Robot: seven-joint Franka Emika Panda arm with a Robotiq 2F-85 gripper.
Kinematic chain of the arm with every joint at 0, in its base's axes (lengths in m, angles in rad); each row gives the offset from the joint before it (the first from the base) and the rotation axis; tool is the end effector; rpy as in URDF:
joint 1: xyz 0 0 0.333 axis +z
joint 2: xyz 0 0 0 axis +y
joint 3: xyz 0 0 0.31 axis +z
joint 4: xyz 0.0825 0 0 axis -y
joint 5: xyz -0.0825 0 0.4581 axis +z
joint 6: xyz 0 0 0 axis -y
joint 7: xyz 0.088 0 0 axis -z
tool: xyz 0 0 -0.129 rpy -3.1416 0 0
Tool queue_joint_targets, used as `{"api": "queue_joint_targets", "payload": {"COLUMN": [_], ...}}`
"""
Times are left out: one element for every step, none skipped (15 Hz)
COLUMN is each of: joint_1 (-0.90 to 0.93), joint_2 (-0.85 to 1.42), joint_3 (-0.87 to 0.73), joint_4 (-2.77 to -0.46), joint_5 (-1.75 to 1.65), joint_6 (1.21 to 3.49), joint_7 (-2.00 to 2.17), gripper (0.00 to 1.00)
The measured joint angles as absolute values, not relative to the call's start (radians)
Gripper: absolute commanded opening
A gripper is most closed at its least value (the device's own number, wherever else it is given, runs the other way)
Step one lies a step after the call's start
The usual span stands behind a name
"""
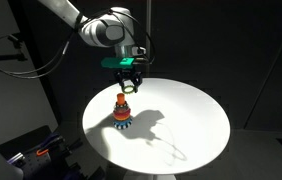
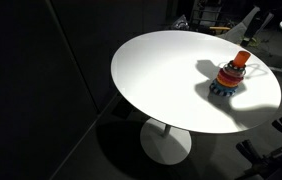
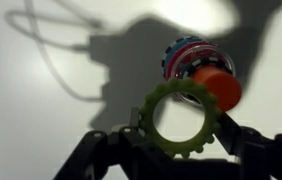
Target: Remove the green ring from the orange rod and put it on the table
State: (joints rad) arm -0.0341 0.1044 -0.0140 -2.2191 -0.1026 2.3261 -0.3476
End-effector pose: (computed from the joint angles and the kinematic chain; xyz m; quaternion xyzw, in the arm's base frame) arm 0.5927 -0.0320 0.2511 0.9822 0.1837 -0.0062 0.0376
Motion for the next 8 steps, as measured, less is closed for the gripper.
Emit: {"api": "queue_joint_targets", "payload": {"joint_1": [-0.042,-0.050,-0.057,-0.062,-0.065,-0.066,-0.066,-0.066], "joint_2": [0.104,0.104,0.105,0.105,0.105,0.105,0.105,0.106], "joint_3": [-0.022,-0.029,-0.034,-0.039,-0.042,-0.043,-0.044,-0.044], "joint_4": [-2.219,-2.220,-2.220,-2.220,-2.220,-2.221,-2.221,-2.221], "joint_5": [-0.103,-0.103,-0.103,-0.103,-0.103,-0.103,-0.103,-0.103], "joint_6": [2.326,2.326,2.326,2.326,2.326,2.326,2.326,2.326], "joint_7": [-0.347,-0.347,-0.347,-0.347,-0.347,-0.347,-0.347,-0.347], "gripper": [0.89,0.94,0.99,1.00,1.00,1.00,1.00,1.00]}}
